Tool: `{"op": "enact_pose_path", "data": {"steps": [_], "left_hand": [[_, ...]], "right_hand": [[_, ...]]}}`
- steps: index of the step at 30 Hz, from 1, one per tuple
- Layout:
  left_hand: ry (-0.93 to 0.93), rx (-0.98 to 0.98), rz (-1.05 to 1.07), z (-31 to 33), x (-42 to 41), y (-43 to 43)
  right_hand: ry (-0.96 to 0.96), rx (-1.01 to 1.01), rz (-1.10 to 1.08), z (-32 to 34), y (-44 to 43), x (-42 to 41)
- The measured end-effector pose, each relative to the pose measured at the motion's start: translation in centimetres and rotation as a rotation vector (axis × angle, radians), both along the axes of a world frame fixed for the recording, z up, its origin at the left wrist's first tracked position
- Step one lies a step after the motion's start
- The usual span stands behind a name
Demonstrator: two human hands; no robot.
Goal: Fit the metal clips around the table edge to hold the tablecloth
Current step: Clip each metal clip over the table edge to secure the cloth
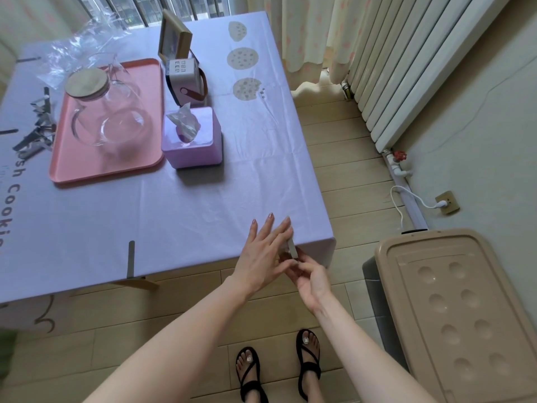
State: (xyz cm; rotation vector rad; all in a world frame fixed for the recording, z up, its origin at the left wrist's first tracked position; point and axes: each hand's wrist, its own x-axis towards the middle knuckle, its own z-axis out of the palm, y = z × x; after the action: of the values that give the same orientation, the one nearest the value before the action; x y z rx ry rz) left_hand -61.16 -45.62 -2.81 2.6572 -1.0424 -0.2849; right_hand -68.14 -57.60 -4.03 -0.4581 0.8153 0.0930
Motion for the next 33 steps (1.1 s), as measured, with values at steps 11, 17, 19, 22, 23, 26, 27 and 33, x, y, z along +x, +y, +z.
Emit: {"op": "enact_pose_path", "data": {"steps": [11,17,19,22,23,26,27,33], "left_hand": [[-0.004,-0.036,0.013,0.0,-0.1,0.1],[-0.024,-0.012,0.006,0.1,-0.2,-0.1],[-0.027,0.001,0.015,0.0,-0.1,-0.1],[-0.046,0.008,0.034,-0.2,-0.3,-0.2],[-0.055,0.004,0.037,-0.2,-0.3,-0.3],[-0.092,-0.027,0.041,-0.2,-0.4,-0.3],[-0.108,-0.034,0.047,-0.2,-0.4,-0.4],[-0.236,-0.019,0.050,0.0,-0.4,-0.7]], "right_hand": [[0.283,-0.107,-0.016,-0.2,0.7,1.9],[0.268,-0.171,0.018,-0.1,0.6,2.3],[0.266,-0.167,0.004,0.1,0.6,2.5],[0.277,-0.145,-0.049,0.5,1.0,2.8],[0.283,-0.133,-0.073,0.6,1.2,2.9],[0.289,-0.090,-0.128,0.9,1.5,3.3],[0.291,-0.078,-0.146,1.0,1.5,3.4],[0.308,-0.087,-0.136,1.5,1.4,3.9]]}}
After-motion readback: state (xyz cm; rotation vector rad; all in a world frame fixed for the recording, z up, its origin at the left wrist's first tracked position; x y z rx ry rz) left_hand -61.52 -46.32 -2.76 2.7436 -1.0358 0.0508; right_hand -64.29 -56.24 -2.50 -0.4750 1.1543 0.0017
